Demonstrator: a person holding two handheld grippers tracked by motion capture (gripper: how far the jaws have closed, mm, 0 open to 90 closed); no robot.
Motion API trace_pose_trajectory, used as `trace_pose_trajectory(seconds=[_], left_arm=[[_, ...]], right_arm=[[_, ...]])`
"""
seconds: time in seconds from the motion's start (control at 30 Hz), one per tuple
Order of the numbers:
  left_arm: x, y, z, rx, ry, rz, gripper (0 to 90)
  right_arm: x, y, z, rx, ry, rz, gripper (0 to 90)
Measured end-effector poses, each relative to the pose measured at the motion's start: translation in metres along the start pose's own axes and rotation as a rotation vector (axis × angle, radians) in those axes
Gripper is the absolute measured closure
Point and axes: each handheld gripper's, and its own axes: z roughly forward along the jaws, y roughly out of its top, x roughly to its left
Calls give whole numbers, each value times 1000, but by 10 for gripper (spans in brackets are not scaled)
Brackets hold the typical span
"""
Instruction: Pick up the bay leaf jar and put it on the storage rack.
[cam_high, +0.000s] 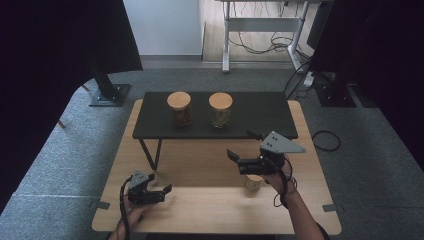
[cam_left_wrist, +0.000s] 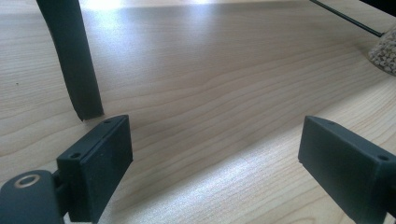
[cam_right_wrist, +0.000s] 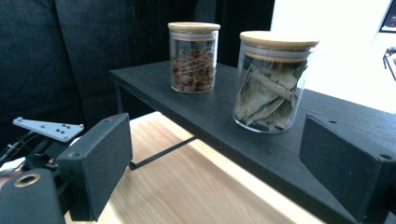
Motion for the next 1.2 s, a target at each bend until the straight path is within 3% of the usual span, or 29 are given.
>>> trace_pose_trajectory(seconds=[0.17, 0.43, 0.87, 1.2], left_arm=[[0, 0, 0, 5, 1, 6, 93], [-1, 0, 0, 8, 4, 11, 91], [-2, 0, 0, 14, 11, 18, 91], [-4, -1, 0, 18, 14, 21, 90]], right_arm=[[5, -18, -14, -28, 17, 9, 93], [15, -56, -34, -37, -10, 13, 94], [23, -105, -52, 32, -47, 34, 93], [24, -136, -56, 109, -55, 63, 93]])
